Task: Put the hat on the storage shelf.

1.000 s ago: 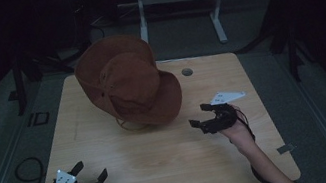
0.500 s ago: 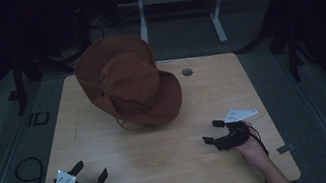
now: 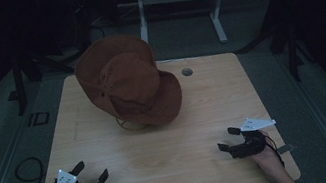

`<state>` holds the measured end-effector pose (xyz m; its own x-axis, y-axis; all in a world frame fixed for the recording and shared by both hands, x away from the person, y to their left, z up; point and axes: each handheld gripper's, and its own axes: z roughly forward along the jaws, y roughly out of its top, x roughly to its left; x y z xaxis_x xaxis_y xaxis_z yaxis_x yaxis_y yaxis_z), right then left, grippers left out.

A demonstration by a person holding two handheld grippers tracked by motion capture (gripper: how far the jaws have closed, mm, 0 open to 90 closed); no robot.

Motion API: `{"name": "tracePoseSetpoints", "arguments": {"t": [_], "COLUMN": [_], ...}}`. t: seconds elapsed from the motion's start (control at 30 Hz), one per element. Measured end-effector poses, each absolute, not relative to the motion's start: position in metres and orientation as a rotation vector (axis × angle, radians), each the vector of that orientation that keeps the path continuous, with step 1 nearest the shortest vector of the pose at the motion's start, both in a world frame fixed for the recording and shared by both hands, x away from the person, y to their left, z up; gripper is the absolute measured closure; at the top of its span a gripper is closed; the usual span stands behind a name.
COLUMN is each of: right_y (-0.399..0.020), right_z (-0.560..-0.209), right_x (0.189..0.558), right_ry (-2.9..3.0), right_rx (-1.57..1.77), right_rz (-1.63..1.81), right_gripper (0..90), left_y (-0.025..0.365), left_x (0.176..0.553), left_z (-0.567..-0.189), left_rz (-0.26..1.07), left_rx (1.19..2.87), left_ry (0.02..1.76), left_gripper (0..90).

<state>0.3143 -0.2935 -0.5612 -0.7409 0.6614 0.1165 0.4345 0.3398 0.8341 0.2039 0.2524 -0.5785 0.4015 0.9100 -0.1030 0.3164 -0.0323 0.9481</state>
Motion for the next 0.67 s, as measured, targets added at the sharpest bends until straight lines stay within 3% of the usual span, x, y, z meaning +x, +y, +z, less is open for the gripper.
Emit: {"name": "tracePoseSetpoints", "arguments": {"t": [0.4, 0.67], "right_y": [-0.329, -0.327], "right_z": [-0.569, -0.568], "right_x": [0.302, 0.302], "right_ry": [2.29, 2.3], "right_rx": [1.061, 1.035], "right_rz": [1.309, 1.29], "right_gripper": [16.7, 16.2], "left_y": [0.252, 0.252], "left_x": [0.204, 0.204], "left_z": [-0.579, -0.58], "left_rz": [0.691, 0.69], "left_rx": [1.59, 1.59], "left_ry": [1.12, 1.121], "left_gripper": [8.4, 8.4]}}
